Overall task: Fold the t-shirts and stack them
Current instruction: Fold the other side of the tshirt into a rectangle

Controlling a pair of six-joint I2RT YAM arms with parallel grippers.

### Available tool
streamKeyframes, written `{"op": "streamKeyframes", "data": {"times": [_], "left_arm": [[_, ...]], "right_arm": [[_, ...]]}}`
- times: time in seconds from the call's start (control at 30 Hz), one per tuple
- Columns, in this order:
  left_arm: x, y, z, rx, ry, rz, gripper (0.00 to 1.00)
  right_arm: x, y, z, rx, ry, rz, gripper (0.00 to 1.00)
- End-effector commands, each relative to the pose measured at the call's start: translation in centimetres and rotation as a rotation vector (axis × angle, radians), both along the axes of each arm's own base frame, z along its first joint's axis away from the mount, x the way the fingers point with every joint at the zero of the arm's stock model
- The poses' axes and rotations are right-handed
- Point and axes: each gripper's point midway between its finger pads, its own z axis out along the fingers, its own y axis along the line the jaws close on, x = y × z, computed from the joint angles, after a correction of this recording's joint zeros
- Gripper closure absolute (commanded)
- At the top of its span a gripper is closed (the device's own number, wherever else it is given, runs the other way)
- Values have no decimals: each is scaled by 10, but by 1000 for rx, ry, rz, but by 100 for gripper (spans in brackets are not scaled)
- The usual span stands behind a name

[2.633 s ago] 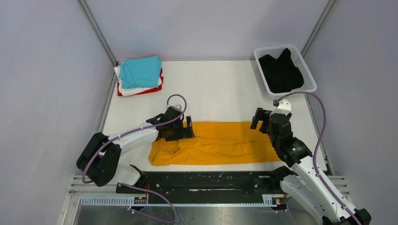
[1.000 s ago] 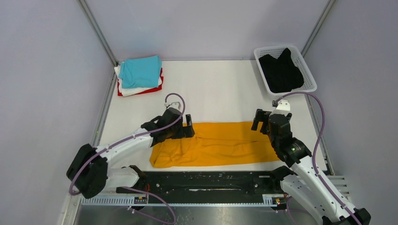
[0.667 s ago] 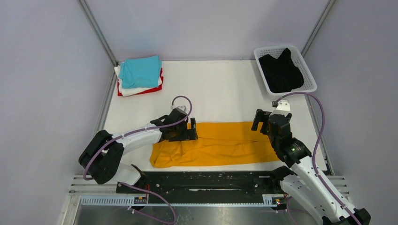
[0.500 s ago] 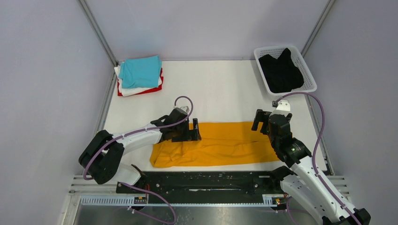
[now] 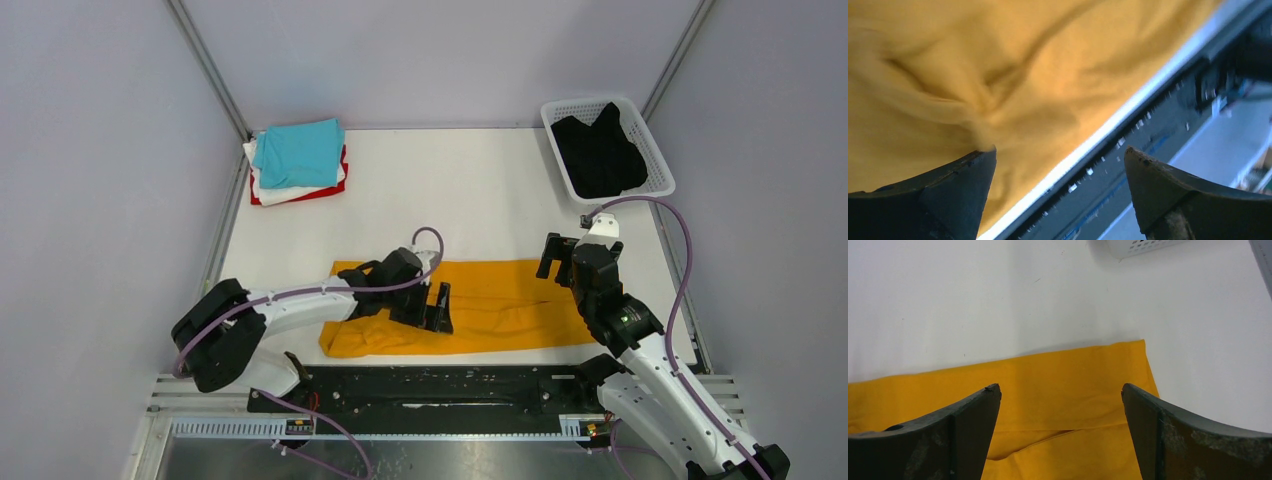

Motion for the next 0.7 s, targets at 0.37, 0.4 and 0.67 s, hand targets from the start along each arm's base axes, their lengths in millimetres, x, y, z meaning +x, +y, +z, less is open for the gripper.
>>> {"op": "streamKeyframes", "data": {"times": [0.37,0.4,0.67], "left_arm": [[-9,-12,45,-21,-199,-119,1],[2,-8,48,-29,-205,-66,1],[73,6,34,-30,-158,209,1]], "right_arm": [[3,-2,1,-20,-8,-10,1],[3,-2,0,-19,-5,-10,2],[3,-1,1,-21,-3,-3,2]]}}
